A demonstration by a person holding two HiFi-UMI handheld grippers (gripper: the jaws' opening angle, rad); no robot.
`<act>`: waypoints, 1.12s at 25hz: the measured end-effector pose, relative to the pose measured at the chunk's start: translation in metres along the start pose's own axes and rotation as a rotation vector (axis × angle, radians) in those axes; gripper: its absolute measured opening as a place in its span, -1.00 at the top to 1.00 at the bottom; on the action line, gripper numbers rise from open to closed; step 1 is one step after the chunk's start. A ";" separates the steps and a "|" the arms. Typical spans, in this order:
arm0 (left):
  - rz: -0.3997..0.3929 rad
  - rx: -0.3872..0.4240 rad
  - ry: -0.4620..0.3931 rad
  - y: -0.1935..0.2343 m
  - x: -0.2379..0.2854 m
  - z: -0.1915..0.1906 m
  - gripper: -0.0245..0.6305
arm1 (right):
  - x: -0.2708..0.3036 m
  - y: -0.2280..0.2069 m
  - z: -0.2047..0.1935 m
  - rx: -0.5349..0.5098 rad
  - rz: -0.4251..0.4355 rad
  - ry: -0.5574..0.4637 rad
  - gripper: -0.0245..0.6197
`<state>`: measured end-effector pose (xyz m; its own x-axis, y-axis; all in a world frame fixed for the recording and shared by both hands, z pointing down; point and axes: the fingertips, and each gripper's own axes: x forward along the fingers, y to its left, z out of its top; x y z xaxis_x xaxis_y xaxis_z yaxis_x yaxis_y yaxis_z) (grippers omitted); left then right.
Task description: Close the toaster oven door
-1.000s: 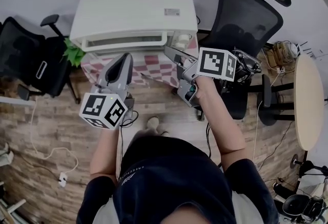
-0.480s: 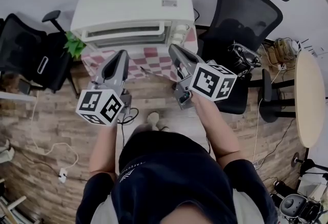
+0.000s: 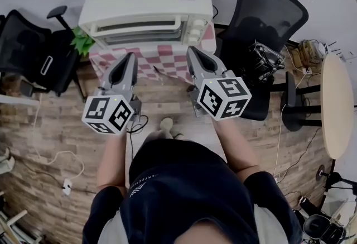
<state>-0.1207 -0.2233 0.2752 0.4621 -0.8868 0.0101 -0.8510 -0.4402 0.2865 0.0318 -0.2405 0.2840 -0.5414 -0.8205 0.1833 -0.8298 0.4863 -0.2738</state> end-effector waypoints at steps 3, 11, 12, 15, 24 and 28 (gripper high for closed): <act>0.005 0.008 0.007 -0.001 -0.004 -0.002 0.88 | -0.003 0.005 -0.002 -0.061 -0.016 -0.004 0.92; 0.010 0.018 0.013 -0.001 -0.012 -0.004 0.88 | -0.012 0.016 -0.003 -0.115 -0.022 -0.038 0.92; 0.009 0.019 0.015 -0.002 -0.012 -0.004 0.88 | -0.012 0.016 -0.003 -0.117 -0.024 -0.037 0.92; 0.003 0.026 0.019 -0.002 -0.013 -0.004 0.88 | -0.014 0.017 -0.003 -0.124 -0.028 -0.039 0.92; -0.026 -0.018 0.023 -0.009 -0.013 -0.008 0.87 | -0.022 0.015 -0.007 -0.131 -0.047 -0.040 0.92; -0.043 -0.066 0.023 -0.015 -0.012 -0.013 0.88 | -0.026 0.012 -0.010 -0.129 -0.053 -0.037 0.92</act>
<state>-0.1103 -0.2048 0.2832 0.5045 -0.8632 0.0179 -0.8120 -0.4673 0.3497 0.0346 -0.2104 0.2857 -0.4934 -0.8553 0.1583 -0.8687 0.4750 -0.1407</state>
